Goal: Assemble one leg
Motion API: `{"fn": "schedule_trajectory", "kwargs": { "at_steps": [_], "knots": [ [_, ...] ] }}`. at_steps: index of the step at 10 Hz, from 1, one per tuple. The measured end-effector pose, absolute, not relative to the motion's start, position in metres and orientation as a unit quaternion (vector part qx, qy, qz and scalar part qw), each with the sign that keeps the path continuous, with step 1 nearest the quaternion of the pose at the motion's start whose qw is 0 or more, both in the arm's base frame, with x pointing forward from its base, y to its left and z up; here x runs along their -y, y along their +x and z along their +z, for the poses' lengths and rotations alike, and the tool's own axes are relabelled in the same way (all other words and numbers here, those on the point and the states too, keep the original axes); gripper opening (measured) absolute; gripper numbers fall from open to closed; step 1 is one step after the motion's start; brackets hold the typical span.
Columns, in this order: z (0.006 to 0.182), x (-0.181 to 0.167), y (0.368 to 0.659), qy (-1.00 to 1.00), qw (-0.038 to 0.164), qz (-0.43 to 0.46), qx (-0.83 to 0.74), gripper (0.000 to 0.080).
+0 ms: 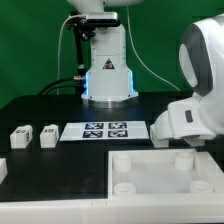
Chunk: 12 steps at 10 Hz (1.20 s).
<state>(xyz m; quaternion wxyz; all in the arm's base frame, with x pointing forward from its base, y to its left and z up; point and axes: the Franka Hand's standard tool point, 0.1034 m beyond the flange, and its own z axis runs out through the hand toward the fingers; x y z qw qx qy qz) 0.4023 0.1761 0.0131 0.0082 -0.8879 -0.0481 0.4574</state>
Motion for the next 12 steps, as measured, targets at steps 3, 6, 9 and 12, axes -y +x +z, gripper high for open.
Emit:
{"fn": "schedule_trajectory", "kwargs": {
  "at_steps": [3,6,9,12],
  "knots": [
    [0.023,-0.172,0.416,-0.893,0.019,0.446,0.061,0.0290],
    [0.065,-0.159,0.449,-0.912,0.037,0.398,0.088,0.0290],
    [0.121,-0.149,0.473,-0.965,0.036,0.245,0.087,0.0290],
    [0.126,-0.145,0.483,-0.992,0.039,0.088,0.081,0.0291]
  ]
}}
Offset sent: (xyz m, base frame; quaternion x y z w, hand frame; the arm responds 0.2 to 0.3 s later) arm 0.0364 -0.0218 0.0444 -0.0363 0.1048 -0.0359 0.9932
